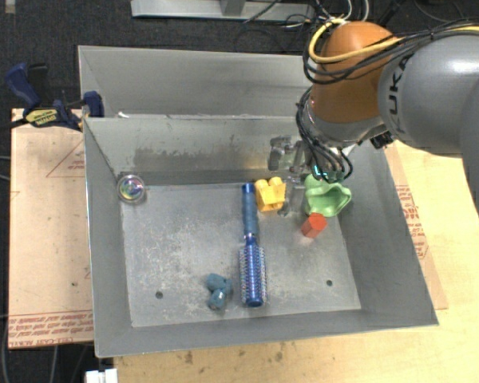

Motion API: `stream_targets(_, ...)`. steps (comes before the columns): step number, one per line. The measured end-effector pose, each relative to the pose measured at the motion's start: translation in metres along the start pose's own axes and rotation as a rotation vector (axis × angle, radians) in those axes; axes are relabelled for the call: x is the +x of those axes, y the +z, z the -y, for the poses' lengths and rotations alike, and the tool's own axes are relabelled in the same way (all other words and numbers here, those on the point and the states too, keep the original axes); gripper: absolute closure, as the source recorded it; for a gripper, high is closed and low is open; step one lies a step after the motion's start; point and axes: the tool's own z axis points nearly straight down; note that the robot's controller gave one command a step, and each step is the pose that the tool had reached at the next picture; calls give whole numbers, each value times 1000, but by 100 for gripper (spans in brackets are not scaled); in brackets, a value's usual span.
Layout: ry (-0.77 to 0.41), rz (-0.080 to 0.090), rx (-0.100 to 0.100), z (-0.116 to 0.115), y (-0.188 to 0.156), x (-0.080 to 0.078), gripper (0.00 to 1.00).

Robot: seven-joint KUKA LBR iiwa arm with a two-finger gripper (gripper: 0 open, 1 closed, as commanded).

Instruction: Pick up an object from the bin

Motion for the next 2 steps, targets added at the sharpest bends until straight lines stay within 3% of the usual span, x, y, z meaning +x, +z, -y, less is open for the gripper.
stream_targets(1,0,8,0,0,-5,-2,100)
stream_targets(2,0,8,0,0,-5,-2,0)
